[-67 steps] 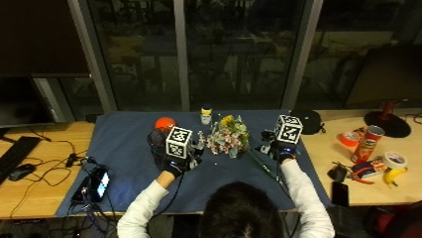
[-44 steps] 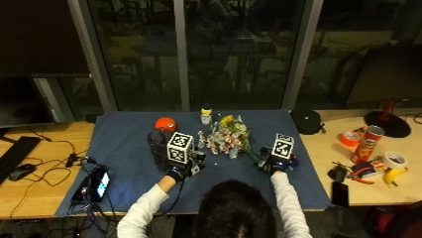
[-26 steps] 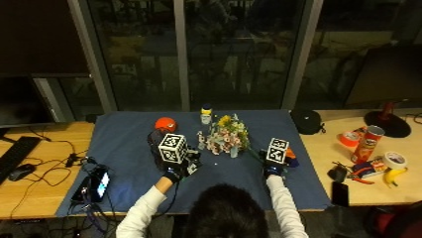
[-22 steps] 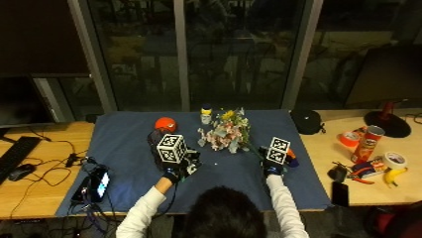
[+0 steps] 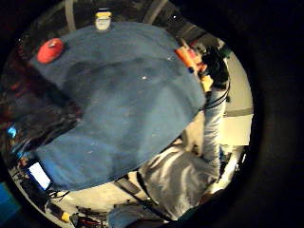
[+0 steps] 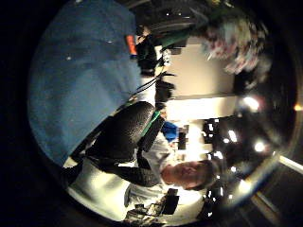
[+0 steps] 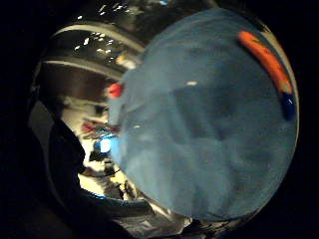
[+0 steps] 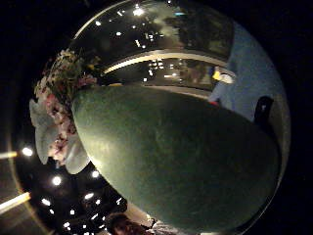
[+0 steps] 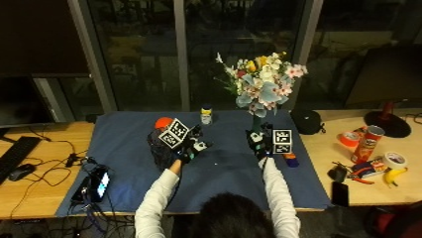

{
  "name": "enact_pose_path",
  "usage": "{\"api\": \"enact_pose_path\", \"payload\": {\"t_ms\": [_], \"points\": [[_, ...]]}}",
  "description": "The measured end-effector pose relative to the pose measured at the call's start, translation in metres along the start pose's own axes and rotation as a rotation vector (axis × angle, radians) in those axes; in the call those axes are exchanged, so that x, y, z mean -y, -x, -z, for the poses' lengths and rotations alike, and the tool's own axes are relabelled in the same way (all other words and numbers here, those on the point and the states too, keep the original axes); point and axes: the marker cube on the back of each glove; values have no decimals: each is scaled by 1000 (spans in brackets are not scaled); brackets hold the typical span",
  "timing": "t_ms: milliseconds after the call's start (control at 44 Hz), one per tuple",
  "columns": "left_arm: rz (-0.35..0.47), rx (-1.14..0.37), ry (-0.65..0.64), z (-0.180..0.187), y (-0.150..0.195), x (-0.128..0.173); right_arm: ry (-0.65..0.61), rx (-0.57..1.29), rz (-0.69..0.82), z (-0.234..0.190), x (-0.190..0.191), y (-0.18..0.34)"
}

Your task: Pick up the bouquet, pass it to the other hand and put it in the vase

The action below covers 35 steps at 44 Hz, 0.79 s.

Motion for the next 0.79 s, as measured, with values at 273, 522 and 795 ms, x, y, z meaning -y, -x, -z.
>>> {"api": "enact_pose_path", "payload": {"t_ms": [273,522,795], "points": [[-11,-371,-192,-22,-74,49,47,154,-14,-61,-29,27],[8,-534,-293,-55,-130,74,238,212,136,-126,-59,38],[98,-470,-631,-45,-115,80,280,230,155,-143,-79,43]]}}
